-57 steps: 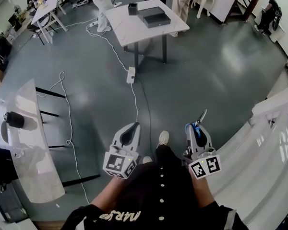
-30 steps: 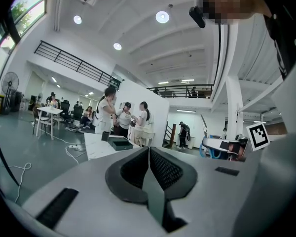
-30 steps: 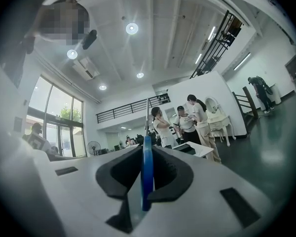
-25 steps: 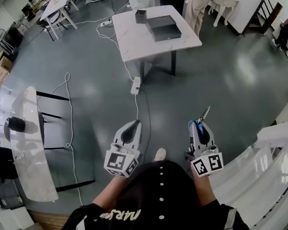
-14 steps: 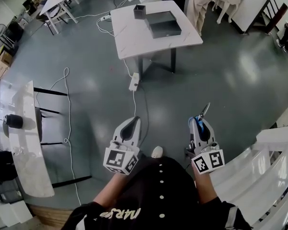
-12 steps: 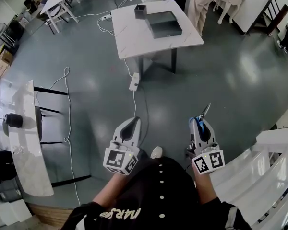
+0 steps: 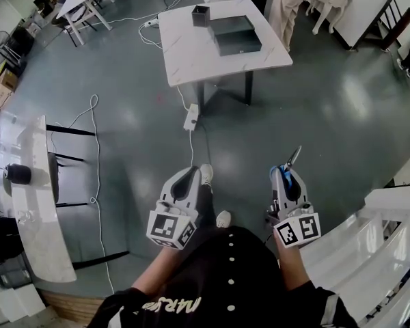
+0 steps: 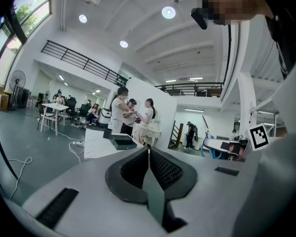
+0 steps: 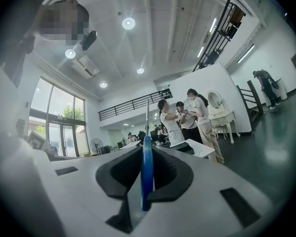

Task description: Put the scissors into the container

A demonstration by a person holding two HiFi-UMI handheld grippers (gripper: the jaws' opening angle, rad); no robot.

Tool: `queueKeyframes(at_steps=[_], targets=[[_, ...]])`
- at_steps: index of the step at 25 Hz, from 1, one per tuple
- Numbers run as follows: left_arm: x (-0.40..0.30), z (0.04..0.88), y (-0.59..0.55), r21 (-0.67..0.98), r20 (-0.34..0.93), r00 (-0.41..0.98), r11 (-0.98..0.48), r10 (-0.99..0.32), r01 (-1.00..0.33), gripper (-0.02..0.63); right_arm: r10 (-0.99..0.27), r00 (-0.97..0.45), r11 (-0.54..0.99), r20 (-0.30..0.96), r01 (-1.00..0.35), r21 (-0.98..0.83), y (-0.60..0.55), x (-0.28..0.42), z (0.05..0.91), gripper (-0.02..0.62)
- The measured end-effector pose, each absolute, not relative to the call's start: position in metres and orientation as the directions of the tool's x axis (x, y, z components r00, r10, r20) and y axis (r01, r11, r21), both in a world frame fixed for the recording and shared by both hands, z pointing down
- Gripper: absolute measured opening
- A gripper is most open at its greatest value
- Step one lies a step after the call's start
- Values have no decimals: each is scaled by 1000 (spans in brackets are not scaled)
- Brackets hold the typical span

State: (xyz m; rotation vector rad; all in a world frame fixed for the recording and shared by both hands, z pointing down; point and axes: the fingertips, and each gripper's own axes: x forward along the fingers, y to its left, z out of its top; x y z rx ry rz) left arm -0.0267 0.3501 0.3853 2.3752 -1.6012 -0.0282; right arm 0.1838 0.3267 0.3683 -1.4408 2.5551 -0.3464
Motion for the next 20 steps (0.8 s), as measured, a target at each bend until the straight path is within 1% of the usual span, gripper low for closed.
queueKeyframes(at_steps=[7, 20], targets=[[-25, 385, 312, 242, 123, 414, -377, -902, -894, 35, -870, -489, 486, -66, -826, -286, 292, 184, 364, 60], [-51, 377, 221, 244, 123, 426, -389, -896, -888, 35, -869, -491, 487, -58, -828, -278, 205, 153, 356, 60]])
